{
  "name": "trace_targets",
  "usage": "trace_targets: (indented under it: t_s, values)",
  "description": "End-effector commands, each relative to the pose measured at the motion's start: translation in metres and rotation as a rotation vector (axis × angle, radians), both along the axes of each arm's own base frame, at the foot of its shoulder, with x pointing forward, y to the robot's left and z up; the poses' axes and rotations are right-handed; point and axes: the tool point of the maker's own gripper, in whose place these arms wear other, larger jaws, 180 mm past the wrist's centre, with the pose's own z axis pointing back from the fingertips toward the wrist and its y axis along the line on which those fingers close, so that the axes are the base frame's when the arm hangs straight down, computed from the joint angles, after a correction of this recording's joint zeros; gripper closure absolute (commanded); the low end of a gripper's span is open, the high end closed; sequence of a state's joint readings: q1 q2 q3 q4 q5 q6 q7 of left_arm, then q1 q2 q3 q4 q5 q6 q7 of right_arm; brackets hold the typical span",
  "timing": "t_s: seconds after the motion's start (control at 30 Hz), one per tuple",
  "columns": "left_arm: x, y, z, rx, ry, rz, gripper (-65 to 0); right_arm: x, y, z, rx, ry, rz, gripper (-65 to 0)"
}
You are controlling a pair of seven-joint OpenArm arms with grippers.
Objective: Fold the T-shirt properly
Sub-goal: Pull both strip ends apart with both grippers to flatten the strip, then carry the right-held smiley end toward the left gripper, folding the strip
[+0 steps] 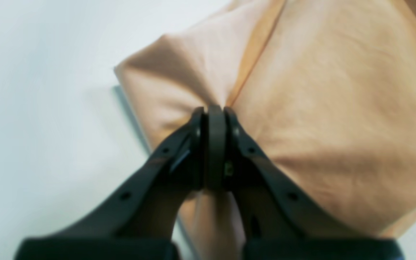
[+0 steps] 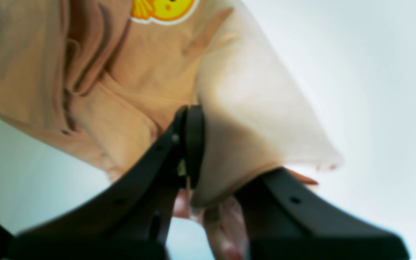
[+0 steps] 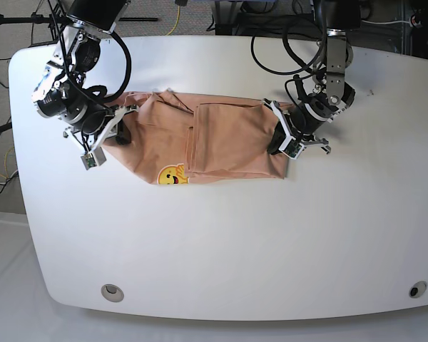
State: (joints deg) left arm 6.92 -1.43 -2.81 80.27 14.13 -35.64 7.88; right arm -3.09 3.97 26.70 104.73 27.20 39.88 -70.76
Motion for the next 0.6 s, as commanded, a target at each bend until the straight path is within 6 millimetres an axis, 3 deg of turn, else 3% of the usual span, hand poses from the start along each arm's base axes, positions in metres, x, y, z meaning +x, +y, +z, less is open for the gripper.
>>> trace_targets:
  t_s: [0.0, 0.2, 0.57]
  values:
    - [-0.007, -0.004, -0.004, 0.030, 0.025, -0.027, -1.3, 0.006, 0.008, 0.015, -0.002, -0.045, 0.025, 0.0]
    - [-0.018, -0.021, -0.008, 0.022, 0.039, -0.075, -1.3, 0.008, 0.033, 0.023, 0.013, -0.070, 0.079, 0.0]
    - [-0.023, -0.028, -0.009, 0.017, 0.044, -0.093, -1.3, 0.010, 0.079, 0.032, 0.041, -0.099, 0.200, 0.0]
